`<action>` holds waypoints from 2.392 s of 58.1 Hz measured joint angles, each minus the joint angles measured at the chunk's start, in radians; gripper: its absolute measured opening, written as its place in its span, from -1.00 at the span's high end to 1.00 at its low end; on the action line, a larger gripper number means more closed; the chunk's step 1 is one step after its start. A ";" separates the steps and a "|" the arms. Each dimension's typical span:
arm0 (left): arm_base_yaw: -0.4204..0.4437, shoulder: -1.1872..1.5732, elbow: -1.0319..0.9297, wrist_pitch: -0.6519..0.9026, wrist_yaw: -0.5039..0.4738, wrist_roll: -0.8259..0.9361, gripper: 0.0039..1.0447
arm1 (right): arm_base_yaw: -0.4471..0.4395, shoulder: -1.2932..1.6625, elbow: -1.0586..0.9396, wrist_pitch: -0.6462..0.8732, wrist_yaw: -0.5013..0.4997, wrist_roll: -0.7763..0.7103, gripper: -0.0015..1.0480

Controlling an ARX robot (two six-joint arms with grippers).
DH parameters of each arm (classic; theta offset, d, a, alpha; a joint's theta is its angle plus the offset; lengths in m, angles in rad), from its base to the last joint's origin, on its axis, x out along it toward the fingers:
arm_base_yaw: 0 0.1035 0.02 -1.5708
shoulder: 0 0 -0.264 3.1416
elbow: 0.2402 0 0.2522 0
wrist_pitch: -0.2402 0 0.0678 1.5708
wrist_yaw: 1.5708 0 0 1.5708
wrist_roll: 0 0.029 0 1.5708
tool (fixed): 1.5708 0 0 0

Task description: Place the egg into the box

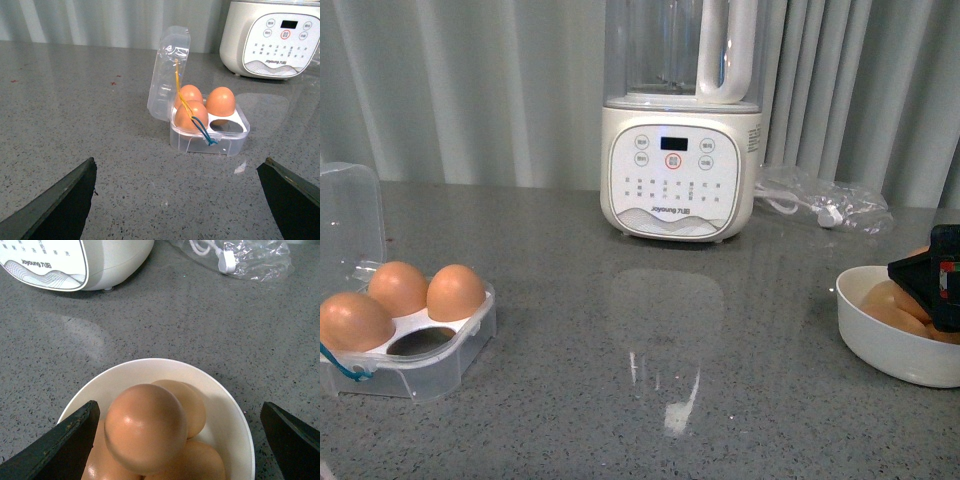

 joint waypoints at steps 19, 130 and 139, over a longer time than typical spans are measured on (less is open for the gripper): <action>0.000 0.000 0.000 0.000 0.000 0.000 -0.87 | 0.002 0.001 -0.001 0.000 0.001 -0.006 -0.21; 0.000 0.000 0.000 0.000 0.000 0.000 -0.87 | 0.481 0.124 0.365 -0.066 -0.154 0.131 0.26; 0.000 0.000 0.000 0.000 0.000 0.000 -0.87 | 0.517 0.181 0.424 -0.068 -0.162 0.138 0.26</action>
